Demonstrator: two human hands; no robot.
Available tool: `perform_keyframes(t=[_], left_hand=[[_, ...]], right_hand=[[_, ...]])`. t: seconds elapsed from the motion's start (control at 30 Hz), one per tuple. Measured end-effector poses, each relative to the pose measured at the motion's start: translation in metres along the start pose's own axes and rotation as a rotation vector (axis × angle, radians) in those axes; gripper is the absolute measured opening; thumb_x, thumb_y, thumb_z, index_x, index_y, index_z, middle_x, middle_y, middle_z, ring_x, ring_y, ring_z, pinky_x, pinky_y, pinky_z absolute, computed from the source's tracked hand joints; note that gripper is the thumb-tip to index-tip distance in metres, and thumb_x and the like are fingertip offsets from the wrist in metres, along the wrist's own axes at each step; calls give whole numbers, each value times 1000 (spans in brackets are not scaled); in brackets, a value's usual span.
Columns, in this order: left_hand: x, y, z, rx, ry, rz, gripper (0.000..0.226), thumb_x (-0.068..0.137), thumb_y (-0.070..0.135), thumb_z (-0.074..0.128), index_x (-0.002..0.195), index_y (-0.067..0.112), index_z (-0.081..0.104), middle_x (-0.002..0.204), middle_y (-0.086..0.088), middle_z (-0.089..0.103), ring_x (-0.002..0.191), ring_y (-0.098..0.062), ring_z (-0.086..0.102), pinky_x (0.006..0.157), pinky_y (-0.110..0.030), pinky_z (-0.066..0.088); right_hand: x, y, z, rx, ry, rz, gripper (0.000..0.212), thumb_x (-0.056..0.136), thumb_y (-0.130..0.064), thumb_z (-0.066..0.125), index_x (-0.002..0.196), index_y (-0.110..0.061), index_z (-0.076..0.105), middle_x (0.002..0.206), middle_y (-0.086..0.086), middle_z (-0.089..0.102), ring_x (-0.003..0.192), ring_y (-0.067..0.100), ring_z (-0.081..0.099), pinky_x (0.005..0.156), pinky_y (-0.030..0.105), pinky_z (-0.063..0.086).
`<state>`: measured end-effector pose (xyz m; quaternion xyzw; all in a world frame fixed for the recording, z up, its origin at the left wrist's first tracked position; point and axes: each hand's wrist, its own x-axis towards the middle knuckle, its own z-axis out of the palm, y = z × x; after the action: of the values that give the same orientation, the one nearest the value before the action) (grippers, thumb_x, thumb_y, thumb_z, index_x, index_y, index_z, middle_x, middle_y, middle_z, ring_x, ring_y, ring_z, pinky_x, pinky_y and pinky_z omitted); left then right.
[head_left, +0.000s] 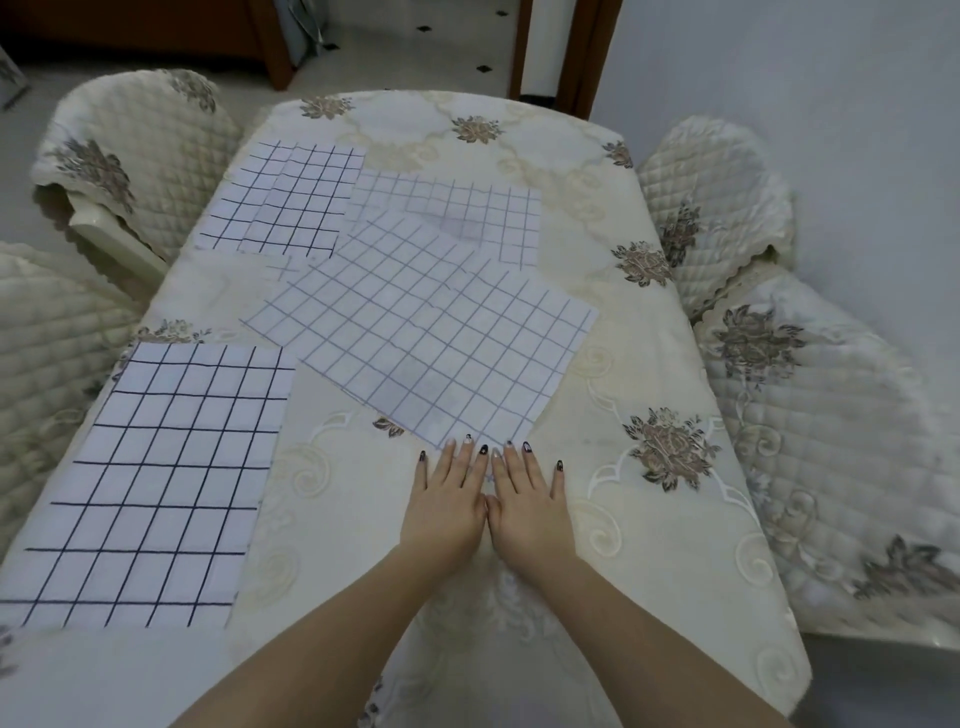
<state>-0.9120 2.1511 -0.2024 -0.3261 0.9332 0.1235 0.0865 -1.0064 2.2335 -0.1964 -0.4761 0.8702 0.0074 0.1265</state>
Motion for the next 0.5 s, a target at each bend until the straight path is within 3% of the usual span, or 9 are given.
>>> perform_keyframes(t=[0.1, 0.17, 0.2, 0.3, 0.33, 0.4, 0.5], left_hand=[[-28, 3, 9, -3, 11, 30, 69, 87, 44, -5, 153, 24, -2, 161, 2, -11, 142, -17, -23, 116, -46, -14], [-44, 5, 16, 5, 4, 43, 71, 85, 44, -5, 153, 23, 0, 159, 2, -12, 141, -17, -22, 116, -45, -14], [-53, 6, 18, 15, 15, 43, 68, 88, 43, 1, 153, 23, 5, 159, 2, -7, 143, -18, -17, 118, -44, -12], [-77, 12, 22, 18, 21, 37, 57, 91, 37, 29, 144, 17, 41, 152, -4, 37, 143, -24, 26, 111, -48, 12], [-84, 15, 24, 16, 35, 32, 56, 90, 36, 33, 141, 17, 46, 148, -5, 44, 140, -25, 35, 109, -48, 15], [-97, 21, 26, -13, 26, 10, 56, 90, 36, 32, 140, 16, 47, 148, -5, 44, 139, -26, 36, 109, -48, 15], [-113, 34, 29, -49, 29, -53, 64, 91, 40, 14, 150, 19, 28, 159, -1, 19, 148, -23, 12, 114, -45, 1]], right_hand=[[-31, -5, 6, 19, 51, -1, 54, 86, -41, 36, 130, -18, 59, 137, 1, 57, 127, 21, 54, 103, 53, 22], [-51, -8, 9, 18, 61, -6, 54, 86, -40, 36, 129, -17, 60, 136, 2, 58, 127, 22, 54, 104, 53, 22], [-59, -9, 11, 14, 58, -10, 54, 86, -40, 36, 128, -16, 61, 135, 3, 59, 127, 22, 54, 104, 53, 21], [-81, -9, 16, 13, 52, -28, 55, 86, -39, 35, 125, -12, 63, 131, 7, 61, 126, 24, 55, 105, 54, 19], [-87, -8, 16, 14, 56, -41, 55, 85, -38, 35, 124, -12, 64, 130, 8, 62, 125, 24, 55, 105, 54, 19], [-97, -6, 17, 13, 60, -75, 55, 85, -37, 35, 122, -11, 65, 129, 9, 63, 125, 23, 55, 105, 53, 20], [-112, 2, 17, 0, 71, -162, 54, 82, -36, 37, 118, -11, 67, 126, 8, 65, 124, 22, 57, 105, 52, 19]])
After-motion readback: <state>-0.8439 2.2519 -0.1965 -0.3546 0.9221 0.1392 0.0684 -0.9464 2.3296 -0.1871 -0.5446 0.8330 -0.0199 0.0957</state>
